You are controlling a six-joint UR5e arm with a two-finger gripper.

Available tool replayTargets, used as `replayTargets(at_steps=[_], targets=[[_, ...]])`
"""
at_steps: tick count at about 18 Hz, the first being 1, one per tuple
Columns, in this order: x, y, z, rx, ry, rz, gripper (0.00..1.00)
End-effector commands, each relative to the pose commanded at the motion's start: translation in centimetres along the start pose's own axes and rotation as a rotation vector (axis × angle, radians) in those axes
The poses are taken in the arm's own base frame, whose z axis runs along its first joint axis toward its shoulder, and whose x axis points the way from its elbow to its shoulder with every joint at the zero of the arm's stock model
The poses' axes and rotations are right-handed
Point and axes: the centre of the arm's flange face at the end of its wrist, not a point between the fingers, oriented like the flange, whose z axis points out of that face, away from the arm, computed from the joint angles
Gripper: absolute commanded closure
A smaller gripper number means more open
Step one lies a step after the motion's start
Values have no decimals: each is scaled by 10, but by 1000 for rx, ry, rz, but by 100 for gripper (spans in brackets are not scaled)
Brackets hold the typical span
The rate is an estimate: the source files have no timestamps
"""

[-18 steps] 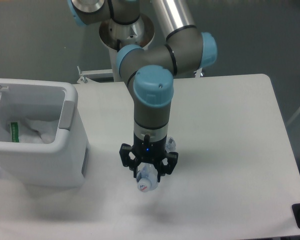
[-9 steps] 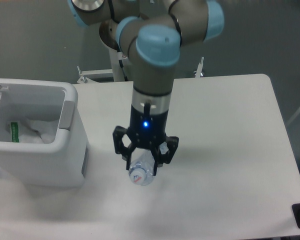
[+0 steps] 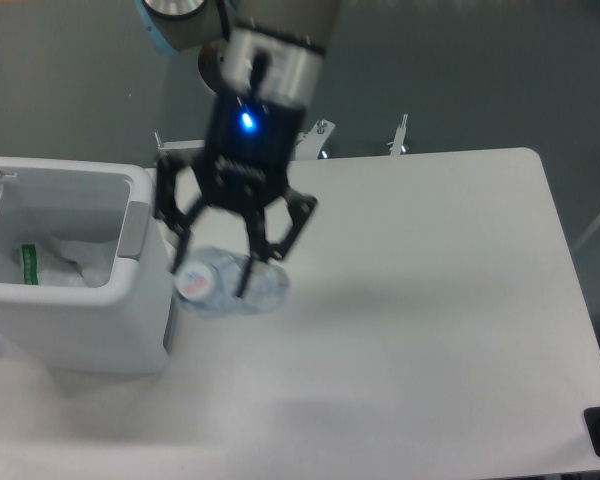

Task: Place the trash in the trash can
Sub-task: 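Lift the bottle and carry it over the bin, then open the gripper to drop the bottle into the bin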

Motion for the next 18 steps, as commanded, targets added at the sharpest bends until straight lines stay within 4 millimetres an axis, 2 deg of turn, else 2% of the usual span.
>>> replayTargets(at_steps=[3,7,9,12,14,15,16,17,18], targets=[[26,-6,-11,39,64,-9,59],[65,-12,-2,50,164,-11,59],[80,-5,12,29,198,-5,55],[91,12,29,-6,231,-15,52],[98,25,37,-27,248,-24,47],[98,30,42,-36,253,-29,35],[101,34,45,-43,260,-29,5],[101,36,47,-48,260,-34,0],[101,38,48,-52,261,-37,0]])
